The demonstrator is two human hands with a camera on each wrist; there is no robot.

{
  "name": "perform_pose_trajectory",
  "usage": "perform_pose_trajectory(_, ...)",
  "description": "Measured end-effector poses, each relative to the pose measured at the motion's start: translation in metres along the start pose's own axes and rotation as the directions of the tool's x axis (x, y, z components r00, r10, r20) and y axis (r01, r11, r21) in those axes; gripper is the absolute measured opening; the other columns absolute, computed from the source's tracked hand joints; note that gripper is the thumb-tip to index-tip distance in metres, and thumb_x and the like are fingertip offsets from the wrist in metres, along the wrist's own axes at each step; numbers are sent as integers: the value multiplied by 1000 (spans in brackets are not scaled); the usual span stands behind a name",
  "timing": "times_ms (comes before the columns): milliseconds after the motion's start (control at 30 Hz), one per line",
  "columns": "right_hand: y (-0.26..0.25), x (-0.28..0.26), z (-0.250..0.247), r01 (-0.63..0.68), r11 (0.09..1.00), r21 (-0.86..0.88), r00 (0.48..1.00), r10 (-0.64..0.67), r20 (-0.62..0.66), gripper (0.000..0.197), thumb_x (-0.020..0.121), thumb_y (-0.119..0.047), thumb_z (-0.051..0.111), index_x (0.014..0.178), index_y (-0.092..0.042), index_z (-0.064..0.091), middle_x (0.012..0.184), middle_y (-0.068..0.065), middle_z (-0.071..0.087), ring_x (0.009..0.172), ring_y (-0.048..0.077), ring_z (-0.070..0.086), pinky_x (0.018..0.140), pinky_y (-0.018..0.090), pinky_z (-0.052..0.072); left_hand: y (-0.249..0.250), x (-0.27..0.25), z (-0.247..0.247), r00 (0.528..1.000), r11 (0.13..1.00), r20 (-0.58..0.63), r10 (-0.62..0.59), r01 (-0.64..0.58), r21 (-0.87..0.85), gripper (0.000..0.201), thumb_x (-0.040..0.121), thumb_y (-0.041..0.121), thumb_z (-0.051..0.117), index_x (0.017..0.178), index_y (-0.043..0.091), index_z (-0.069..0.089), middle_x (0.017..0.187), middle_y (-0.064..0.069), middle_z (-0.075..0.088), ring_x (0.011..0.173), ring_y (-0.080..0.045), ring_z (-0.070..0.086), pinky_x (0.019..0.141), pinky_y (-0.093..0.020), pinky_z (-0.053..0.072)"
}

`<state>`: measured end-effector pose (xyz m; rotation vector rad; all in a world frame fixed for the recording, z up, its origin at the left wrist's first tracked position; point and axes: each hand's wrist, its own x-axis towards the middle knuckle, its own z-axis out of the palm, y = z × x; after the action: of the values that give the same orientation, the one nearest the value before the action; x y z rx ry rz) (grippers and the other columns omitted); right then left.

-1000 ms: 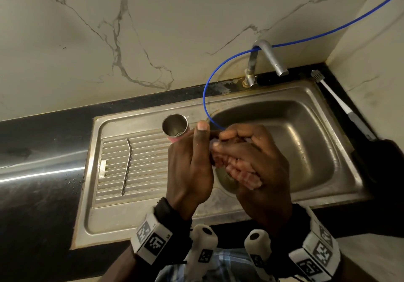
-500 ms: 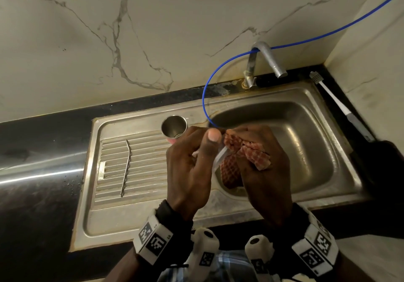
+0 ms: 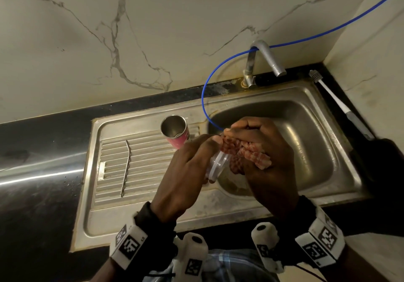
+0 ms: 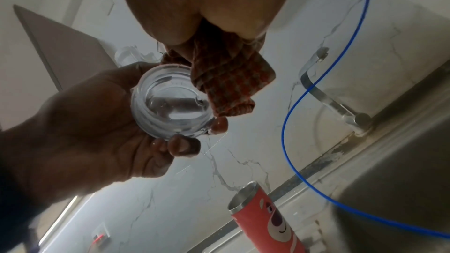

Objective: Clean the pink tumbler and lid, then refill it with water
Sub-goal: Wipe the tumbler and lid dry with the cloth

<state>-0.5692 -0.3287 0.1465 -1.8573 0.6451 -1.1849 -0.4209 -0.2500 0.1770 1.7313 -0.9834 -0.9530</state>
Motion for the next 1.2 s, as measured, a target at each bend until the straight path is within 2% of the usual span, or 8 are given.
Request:
perform_pose_trajectory(100,-2,-5,6,58,997,-57,997,-55,59,25,91,1,65,114,1,76,122,18,60,112,29,65,90,44,57,-1,1,5,994,998,-100,-45,40,-53,46,93,53,40,89,19,71,83,-8,68,80,-40,63,78,-66,55)
perform_pose_trajectory(233,-4,-9,9,128,982,-140,991,-120,67,23,95,-2,63,114,1,76,122,19,61,109,33,66,87,44,57,3,2,8,989,999,-146,-8,13,34,72,103,70,24,86,27,79,78,0,76,78,-18,70,80,-47,55)
perform_pose_trajectory(333,3,-4,7,125,984,-130,992,-123,26,23,95,-3,60,112,2,75,119,18,63,108,25,66,91,35,56,3,-2,7,987,993,-150,55,-38,116,85,101,75,18,86,15,77,76,-8,72,76,-23,66,79,-51,51)
perform_pose_trajectory(433,14,-3,7,-9,994,-109,1000,8,-10,20,97,2,59,112,-1,73,113,12,67,97,22,68,86,39,58,5,-6,8,978,991,-169,124,-113,73,81,100,74,18,90,20,79,78,-17,70,74,-31,65,75,-52,49)
perform_pose_trajectory(567,10,-11,6,-22,993,-119,999,16,-46,27,95,-2,57,118,1,71,118,14,67,108,23,68,96,37,55,7,-2,9,963,981,-196,187,-174,80,73,104,67,17,95,32,80,76,-2,73,74,-18,67,69,-33,48)
perform_pose_trajectory(767,-5,-11,5,84,995,-50,996,-86,-40,22,99,-6,59,112,2,76,119,14,64,109,33,66,88,48,57,-3,4,14,972,968,-173,158,-118,222,95,100,76,11,89,2,70,73,-8,67,75,-26,62,75,-50,45)
perform_pose_trajectory(933,6,-6,1,49,988,148,998,-42,-51,35,105,-26,59,109,6,72,118,14,64,104,32,68,84,46,57,6,-1,15,968,969,-161,191,-160,188,82,103,70,15,79,12,69,64,-7,59,63,-19,54,61,-30,40)
perform_pose_trajectory(1200,1,-7,10,54,998,41,998,-54,-11,18,96,-3,63,108,2,76,117,16,65,110,38,65,88,54,56,-6,6,15,973,979,-162,166,-142,149,68,105,69,22,81,26,69,75,0,70,73,-15,64,70,-36,47)
